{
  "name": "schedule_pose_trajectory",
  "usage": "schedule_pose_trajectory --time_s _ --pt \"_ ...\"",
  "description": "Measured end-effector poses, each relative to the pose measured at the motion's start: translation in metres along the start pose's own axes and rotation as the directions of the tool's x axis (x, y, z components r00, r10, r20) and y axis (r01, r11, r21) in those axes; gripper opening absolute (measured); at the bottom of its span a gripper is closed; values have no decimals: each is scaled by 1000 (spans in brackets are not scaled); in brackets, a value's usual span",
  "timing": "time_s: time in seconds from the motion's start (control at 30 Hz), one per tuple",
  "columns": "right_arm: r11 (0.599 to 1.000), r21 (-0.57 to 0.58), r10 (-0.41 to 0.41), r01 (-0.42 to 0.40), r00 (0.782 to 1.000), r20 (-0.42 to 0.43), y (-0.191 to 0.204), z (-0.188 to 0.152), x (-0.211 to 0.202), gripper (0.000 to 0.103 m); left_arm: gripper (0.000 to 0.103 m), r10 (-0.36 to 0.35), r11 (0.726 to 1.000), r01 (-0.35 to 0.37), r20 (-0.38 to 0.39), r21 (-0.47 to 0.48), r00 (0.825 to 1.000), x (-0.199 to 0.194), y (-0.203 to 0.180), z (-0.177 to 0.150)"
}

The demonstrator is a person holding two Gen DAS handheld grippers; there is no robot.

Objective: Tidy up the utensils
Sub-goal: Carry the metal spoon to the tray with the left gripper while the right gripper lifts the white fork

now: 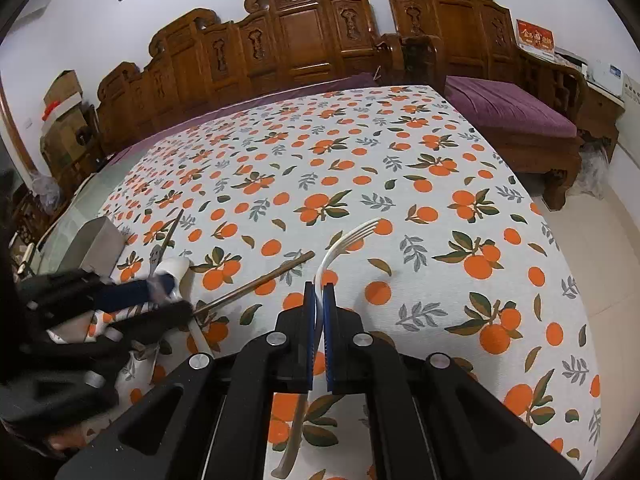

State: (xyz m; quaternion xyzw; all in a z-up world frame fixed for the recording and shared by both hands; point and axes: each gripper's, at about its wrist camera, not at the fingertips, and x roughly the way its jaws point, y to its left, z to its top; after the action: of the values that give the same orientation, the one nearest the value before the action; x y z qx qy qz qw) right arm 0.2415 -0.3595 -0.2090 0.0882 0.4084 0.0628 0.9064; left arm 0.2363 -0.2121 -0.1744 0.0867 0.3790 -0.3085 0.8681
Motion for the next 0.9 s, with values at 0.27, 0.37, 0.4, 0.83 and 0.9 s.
schedule_pose_trajectory --time_s 0.27,0.37,0.4,0.83,0.9 --pt "1000 -26 3 -3 1000 -6 11 -3 1 5 24 33 998 -28 99 -48 995 -39 13 10" --pt "999 -35 7 -7 1000 -7 14 -4 2 5 23 45 998 -38 131 -55 990 -52 16 14" --pt "999 -38 9 -10 1000 -7 16 -4 2 5 23 49 997 -41 138 -58 989 -55 17 15" --pt "990 -119 81 -77 996 29 60 -7 -16 5 22 112 990 -95 187 -102 976 -102 38 19" --pt "985 -145 94 -88 995 34 73 -7 -21 5 22 127 988 -107 192 -109 973 -111 43 17"
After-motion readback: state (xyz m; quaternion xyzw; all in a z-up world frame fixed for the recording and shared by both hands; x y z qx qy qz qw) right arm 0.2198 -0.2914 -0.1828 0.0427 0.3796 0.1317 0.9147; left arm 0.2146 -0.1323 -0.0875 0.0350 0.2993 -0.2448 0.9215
